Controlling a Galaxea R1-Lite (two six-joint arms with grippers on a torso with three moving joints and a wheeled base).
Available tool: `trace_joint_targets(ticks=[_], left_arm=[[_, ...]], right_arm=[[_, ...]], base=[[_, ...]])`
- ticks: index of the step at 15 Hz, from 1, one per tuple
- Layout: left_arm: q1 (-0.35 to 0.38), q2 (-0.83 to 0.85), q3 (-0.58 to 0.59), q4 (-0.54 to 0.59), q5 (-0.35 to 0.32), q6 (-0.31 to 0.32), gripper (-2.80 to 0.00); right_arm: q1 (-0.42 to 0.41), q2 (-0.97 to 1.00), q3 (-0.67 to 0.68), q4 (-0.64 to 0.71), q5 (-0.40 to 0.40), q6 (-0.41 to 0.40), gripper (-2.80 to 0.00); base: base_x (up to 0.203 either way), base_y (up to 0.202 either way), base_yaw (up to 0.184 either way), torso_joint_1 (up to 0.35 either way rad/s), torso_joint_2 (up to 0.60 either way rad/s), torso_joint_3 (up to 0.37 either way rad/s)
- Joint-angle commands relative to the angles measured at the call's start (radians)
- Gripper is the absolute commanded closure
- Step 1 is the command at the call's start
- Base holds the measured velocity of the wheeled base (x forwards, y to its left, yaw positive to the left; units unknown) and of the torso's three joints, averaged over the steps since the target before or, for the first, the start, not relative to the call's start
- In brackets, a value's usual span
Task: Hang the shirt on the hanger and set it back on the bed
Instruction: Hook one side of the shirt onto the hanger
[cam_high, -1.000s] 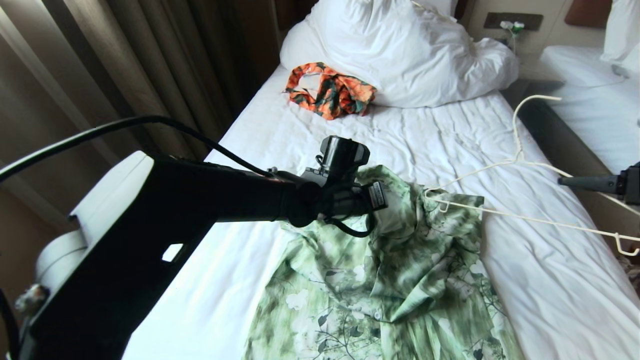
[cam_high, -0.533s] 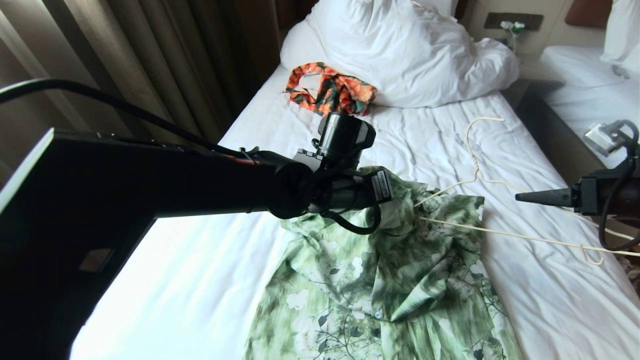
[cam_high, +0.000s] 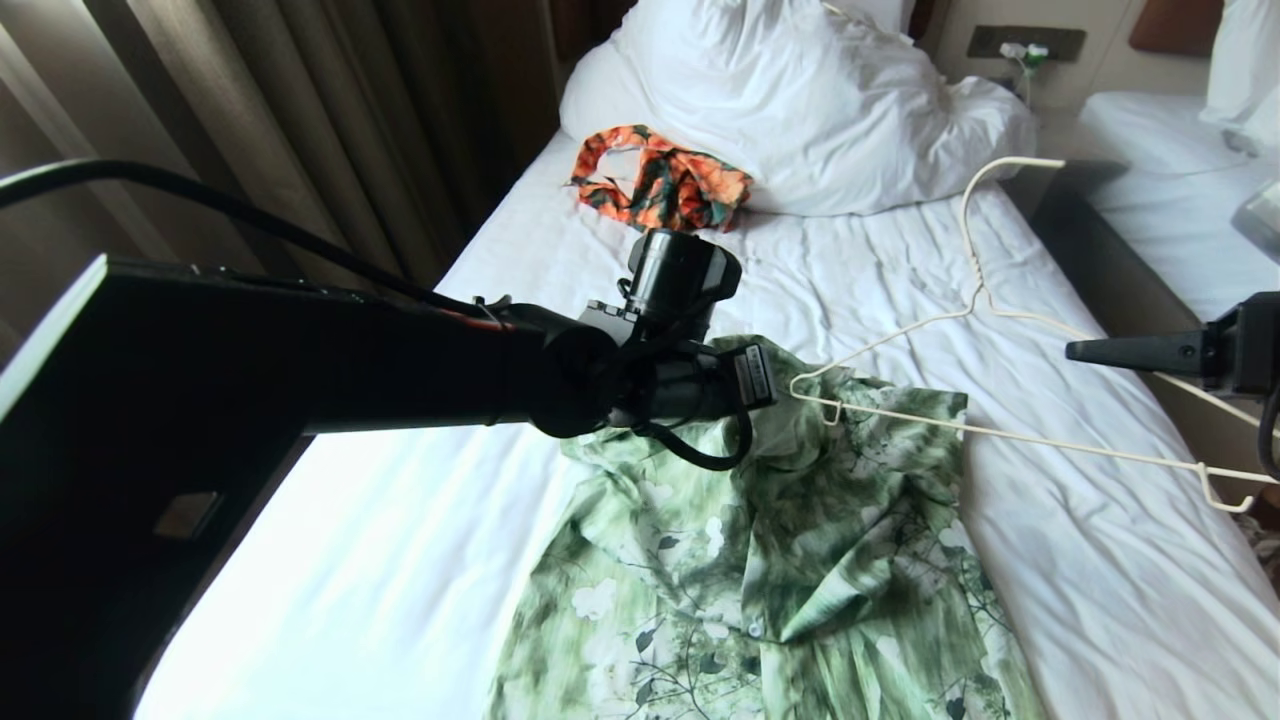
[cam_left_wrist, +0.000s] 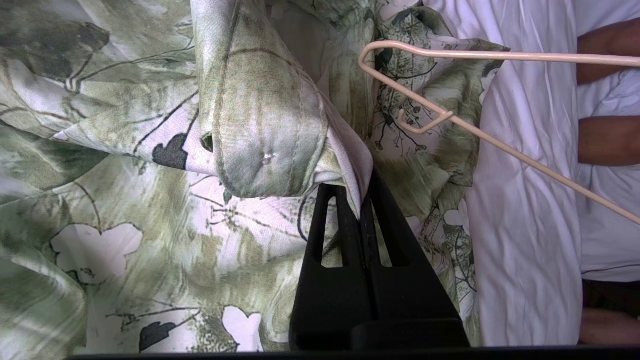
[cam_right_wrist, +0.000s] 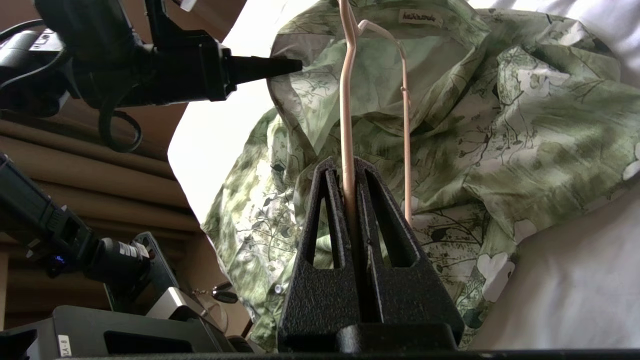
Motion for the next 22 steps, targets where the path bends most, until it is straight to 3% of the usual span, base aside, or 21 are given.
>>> trace_joint_targets(ticks=[1, 5, 11, 13, 17, 19, 22], left_arm=[[0.002, -0.002, -0.004, 0.000, 0.001, -0.003, 0.00], [-0.013, -0.061, -0.004, 0.010, 0.006, 0.005, 0.00], [-0.056, -0.139, -0.010, 0.065, 0.054, 0.055, 0.00], [-0.092, -0.173, -0.011, 0.088, 0.100, 0.082, 0.00], [-0.174, -0.249, -0.028, 0.165, 0.125, 0.092, 0.00], [-0.218, -0.271, -0.035, 0.211, 0.160, 0.092, 0.00], [-0.229, -0.276, -0.029, 0.221, 0.166, 0.120, 0.00]], right_arm=[[0.010, -0.021, 0.007, 0.001, 0.008, 0.002, 0.00], [0.104, 0.026, 0.004, -0.027, 0.040, 0.005, 0.00], [0.257, 0.139, 0.021, -0.208, 0.056, 0.004, 0.00], [0.300, 0.171, 0.057, -0.347, 0.055, 0.004, 0.00], [0.375, 0.230, 0.127, -0.624, 0.052, 0.018, 0.00], [0.415, 0.238, 0.137, -0.795, 0.049, 0.116, 0.00], [0.495, 0.274, 0.174, -1.031, 0.009, 0.238, 0.00]], base=[[0.000, 0.000, 0.000, 0.000, 0.00, 0.000], [0.000, 0.000, 0.000, 0.000, 0.00, 0.000], [0.000, 0.000, 0.000, 0.000, 0.00, 0.000], [0.000, 0.000, 0.000, 0.000, 0.00, 0.000], [0.000, 0.000, 0.000, 0.000, 0.00, 0.000], [0.000, 0.000, 0.000, 0.000, 0.00, 0.000], [0.000, 0.000, 0.000, 0.000, 0.00, 0.000]])
